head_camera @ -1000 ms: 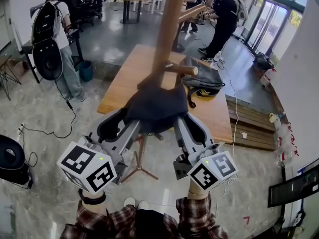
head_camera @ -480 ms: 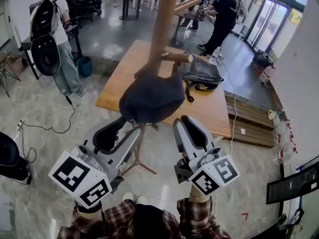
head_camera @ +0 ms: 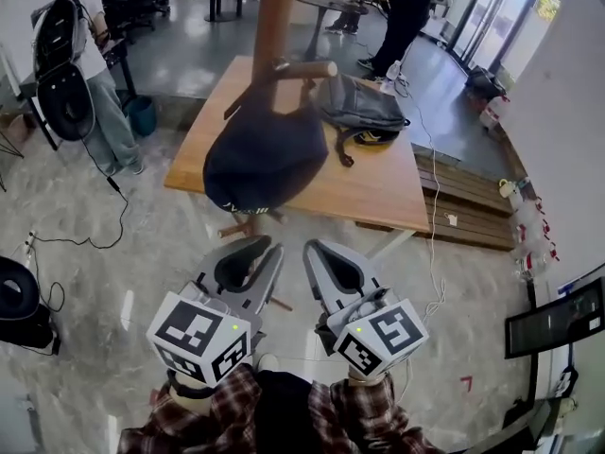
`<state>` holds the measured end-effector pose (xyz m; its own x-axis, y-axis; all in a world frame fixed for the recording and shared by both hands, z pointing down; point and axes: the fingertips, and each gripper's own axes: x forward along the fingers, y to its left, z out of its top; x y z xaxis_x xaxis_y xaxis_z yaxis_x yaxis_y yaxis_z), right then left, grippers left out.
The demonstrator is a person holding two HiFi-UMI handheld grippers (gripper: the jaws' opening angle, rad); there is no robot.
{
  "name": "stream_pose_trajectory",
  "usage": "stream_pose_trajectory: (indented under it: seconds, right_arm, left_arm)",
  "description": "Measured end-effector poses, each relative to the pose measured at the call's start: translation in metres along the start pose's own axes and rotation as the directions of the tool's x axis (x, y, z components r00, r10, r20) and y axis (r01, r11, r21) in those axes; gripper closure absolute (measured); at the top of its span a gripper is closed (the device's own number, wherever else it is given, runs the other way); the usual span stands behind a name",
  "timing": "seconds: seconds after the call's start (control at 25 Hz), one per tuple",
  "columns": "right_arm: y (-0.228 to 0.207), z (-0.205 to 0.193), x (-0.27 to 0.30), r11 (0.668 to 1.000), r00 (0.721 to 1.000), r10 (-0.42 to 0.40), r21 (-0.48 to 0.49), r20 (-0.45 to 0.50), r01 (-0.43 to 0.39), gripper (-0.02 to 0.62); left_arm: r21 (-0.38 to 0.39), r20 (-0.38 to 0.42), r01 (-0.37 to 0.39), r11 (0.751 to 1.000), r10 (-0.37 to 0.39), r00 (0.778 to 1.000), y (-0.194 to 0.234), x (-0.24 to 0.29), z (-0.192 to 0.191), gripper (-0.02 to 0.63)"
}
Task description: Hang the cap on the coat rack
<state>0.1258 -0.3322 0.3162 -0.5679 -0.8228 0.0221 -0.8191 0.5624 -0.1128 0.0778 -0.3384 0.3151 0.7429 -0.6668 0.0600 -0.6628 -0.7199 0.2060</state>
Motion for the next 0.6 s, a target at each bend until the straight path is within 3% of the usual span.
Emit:
stream_pose_trajectory:
  seconds: [0.16, 0.6]
  right_arm:
    - [-0.006, -0.011, -0.005, 1.000, 1.000, -0.017, 0.017, -0.018, 0.018, 0.583]
    - [-0.011, -0.020, 0.000, 0.999, 0.999, -0.017, 0.045, -0.045, 0.019, 0.584]
  left_arm:
    - [-0.007, -0.033, -0.004, 1.000, 0.004, 0.999, 0.000, 0.007, -0.017, 0.589]
    - [0.009, -0.063, 0.003, 1.000, -0.003, 0.998, -0.001, 0.014, -0.025, 0.595]
